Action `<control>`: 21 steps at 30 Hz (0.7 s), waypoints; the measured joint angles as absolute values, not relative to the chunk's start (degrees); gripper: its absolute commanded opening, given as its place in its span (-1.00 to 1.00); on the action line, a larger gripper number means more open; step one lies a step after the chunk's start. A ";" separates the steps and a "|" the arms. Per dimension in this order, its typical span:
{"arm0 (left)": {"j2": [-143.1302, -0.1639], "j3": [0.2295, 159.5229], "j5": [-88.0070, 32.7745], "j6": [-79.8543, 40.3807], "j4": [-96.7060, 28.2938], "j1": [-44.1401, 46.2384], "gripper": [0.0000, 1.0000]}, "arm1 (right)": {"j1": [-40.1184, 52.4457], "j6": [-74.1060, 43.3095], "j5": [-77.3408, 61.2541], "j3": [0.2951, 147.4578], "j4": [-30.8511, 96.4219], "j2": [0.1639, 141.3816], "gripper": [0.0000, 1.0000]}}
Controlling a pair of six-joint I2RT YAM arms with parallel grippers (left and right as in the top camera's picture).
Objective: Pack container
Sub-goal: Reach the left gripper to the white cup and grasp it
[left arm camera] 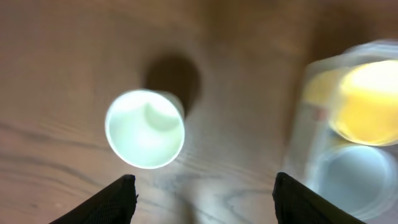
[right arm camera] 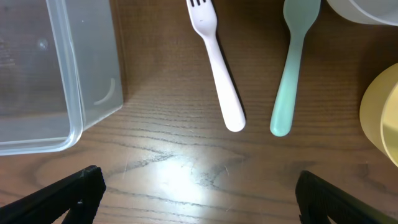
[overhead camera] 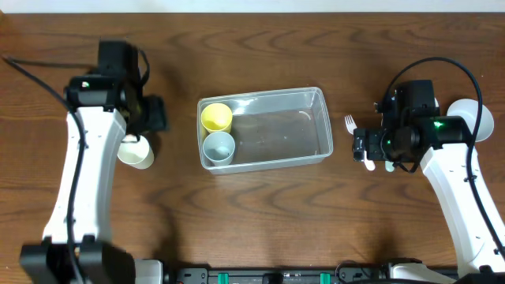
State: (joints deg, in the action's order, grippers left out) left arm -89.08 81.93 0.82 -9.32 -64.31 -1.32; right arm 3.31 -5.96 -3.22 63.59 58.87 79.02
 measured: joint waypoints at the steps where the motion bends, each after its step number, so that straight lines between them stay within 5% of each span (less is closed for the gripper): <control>1: -89.84 79.11 0.32 -9.47 -62.81 -2.22 0.43 | 3.31 -5.96 -3.22 63.59 58.89 79.02 0.98; 8: -93.69 65.69 -1.85 -10.55 -53.32 -4.69 0.42 | 3.33 -5.96 -3.22 63.59 59.09 79.02 0.99; 10: -94.94 64.25 -2.46 -10.66 -51.96 -4.82 0.25 | 3.33 -5.96 -3.22 63.59 59.22 79.02 0.98; 13: -96.49 63.99 -2.81 -11.20 -51.11 -4.82 -0.28 | 3.33 -5.96 -3.22 63.59 59.31 79.02 0.99; 21: -96.77 63.99 -3.05 -10.94 -50.48 -4.82 -0.79 | 3.33 -5.96 -3.22 63.59 59.42 79.02 0.99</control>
